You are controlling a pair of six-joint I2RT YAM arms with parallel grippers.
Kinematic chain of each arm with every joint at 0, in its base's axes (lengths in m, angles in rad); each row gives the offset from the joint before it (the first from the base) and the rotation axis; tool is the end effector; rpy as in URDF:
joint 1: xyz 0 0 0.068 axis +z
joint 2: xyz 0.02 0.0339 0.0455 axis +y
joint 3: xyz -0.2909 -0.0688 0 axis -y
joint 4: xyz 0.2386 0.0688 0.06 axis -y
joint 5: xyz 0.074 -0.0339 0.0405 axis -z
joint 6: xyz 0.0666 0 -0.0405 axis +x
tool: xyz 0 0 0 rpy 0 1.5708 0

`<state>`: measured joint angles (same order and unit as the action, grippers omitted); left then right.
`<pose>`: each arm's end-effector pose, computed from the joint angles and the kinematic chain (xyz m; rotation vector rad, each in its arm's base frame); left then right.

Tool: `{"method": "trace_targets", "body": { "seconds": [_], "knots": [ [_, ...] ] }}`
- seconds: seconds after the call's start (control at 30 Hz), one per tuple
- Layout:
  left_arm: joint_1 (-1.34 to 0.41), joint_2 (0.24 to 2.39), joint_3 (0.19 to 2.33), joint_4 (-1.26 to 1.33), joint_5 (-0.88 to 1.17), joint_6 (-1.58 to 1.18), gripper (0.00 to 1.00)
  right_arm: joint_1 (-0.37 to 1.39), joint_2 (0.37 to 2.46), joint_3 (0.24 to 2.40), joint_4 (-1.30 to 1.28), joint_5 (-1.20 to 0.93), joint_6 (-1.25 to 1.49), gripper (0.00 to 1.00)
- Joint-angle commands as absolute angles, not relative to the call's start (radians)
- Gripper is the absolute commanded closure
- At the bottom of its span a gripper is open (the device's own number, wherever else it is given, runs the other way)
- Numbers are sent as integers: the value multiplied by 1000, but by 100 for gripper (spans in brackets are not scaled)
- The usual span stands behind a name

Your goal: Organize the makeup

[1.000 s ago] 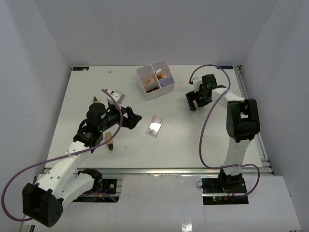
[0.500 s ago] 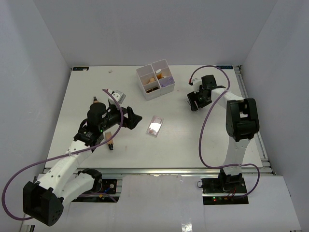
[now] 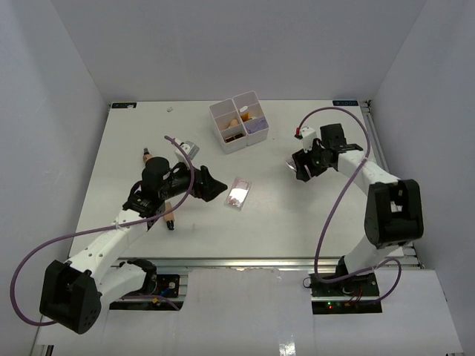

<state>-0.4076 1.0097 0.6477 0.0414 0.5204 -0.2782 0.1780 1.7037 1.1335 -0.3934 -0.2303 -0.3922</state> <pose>0.2023 -0.1234 0.2899 0.4940 1.8988 -0.9506 0.3625 0.0807 0.2095 -0.7925 2.3808 0.2044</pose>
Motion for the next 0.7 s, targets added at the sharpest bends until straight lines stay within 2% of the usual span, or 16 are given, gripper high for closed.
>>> {"method": "trace_targets", "body": {
  "seconds": [0.0, 0.2, 0.3, 0.67],
  "knots": [
    [-403, 1078, 627, 263, 666, -504, 2, 181, 1444, 1027, -401, -415, -454, 87],
    [-441, 1165, 662, 450, 664, -796, 4, 181, 1134, 879, -417, -619, -512, 90],
    [-520, 1222, 745, 425, 613, -805, 4, 181, 1039, 801, -406, -678, -504, 91],
    [-685, 1391, 926, 414, 477, -871, 5, 160, 841, 677, -363, -687, -519, 91]
  ]
}}
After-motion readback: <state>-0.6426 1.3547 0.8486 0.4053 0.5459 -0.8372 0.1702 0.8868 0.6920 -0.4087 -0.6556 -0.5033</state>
